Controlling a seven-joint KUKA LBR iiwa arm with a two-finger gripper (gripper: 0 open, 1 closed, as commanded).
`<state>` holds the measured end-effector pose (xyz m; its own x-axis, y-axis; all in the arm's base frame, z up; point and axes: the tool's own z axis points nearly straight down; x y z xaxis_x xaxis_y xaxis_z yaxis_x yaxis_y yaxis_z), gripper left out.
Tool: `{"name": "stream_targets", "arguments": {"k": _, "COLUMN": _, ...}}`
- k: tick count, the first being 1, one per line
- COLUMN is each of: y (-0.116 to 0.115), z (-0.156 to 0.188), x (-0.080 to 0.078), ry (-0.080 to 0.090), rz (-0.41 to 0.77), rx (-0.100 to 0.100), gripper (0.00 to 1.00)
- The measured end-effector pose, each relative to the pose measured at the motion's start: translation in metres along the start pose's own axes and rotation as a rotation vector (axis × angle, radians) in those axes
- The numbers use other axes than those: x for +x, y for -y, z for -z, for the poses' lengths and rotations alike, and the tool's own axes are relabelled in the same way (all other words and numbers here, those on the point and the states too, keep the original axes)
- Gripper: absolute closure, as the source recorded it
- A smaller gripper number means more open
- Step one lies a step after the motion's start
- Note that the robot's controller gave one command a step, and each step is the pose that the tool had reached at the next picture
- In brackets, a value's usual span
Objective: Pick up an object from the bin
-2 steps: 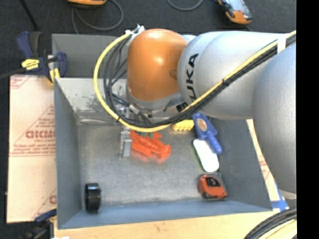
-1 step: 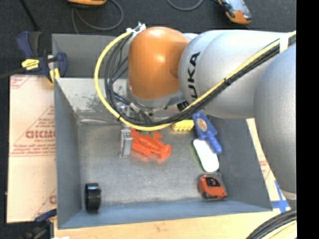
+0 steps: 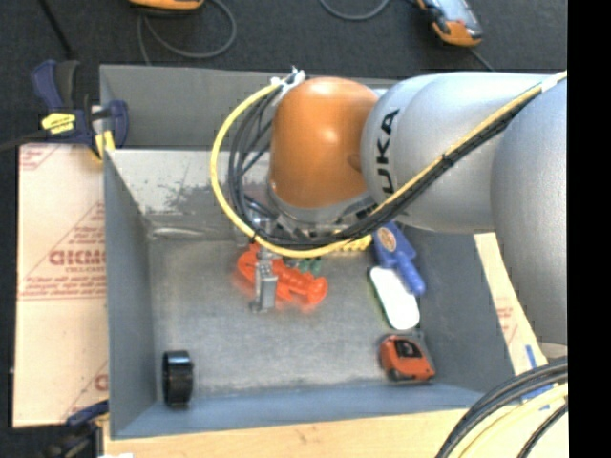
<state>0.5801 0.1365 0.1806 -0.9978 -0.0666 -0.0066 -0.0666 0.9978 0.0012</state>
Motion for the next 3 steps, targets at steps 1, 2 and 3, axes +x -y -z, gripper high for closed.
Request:
{"name": "stream_targets", "arguments": {"k": 1, "y": 0.018, "z": -0.04, "x": 0.002, "ry": -0.002, "rz": -0.117, "rx": 0.0, "gripper": 0.0}}
{"name": "stream_targets", "arguments": {"k": 2, "y": 0.039, "z": -0.059, "x": -0.016, "ry": -0.002, "rz": -0.149, "rx": 0.002, "gripper": 0.0}}
{"name": "stream_targets", "arguments": {"k": 3, "y": 0.066, "z": -0.076, "x": 0.01, "ry": -0.004, "rz": -0.241, "rx": 0.0, "gripper": 1.0}}
